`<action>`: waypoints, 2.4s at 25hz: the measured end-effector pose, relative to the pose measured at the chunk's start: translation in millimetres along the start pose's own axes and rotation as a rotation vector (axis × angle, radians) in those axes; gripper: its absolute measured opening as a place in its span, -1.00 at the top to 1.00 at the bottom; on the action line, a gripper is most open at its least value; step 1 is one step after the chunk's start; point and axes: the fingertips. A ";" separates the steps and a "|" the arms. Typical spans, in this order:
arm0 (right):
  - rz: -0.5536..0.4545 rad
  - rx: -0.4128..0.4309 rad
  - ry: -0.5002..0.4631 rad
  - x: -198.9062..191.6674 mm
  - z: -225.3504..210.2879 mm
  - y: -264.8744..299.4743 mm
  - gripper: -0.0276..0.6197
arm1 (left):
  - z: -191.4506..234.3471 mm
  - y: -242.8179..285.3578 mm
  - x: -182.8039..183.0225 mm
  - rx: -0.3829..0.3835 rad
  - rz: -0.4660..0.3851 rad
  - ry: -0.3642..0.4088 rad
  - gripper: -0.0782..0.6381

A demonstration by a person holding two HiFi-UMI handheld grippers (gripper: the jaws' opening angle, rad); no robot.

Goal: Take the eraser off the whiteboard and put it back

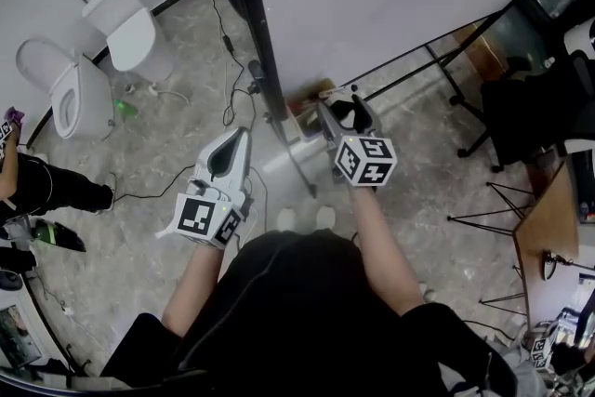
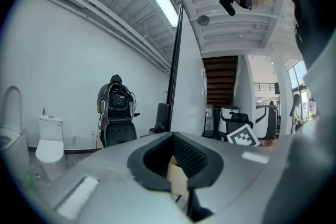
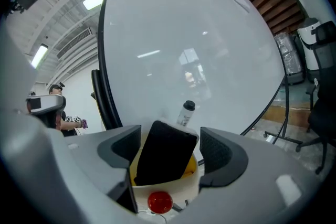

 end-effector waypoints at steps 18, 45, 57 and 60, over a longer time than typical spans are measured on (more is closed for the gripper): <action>-0.001 -0.036 -0.036 1.8 -0.7 3.0 -0.03 | 9.7 -3.5 2.8 0.009 -0.005 -0.006 0.77; -0.148 0.037 -0.068 44.9 16.1 -43.2 -0.01 | -16.0 -1.8 11.1 -0.040 -0.040 0.008 0.77; -0.229 0.069 -0.085 81.5 21.7 -81.7 -0.01 | -34.7 7.1 14.2 -0.076 -0.050 0.025 0.77; -0.245 0.072 -0.094 88.4 23.2 -91.2 -0.01 | -40.2 8.9 14.7 -0.090 -0.053 0.027 0.77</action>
Point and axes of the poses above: the fingertips, and each gripper's own axes: y forward along the fingers, z to its left, x out of its top, and after that the axes turned 5 degrees about -x, right-handed
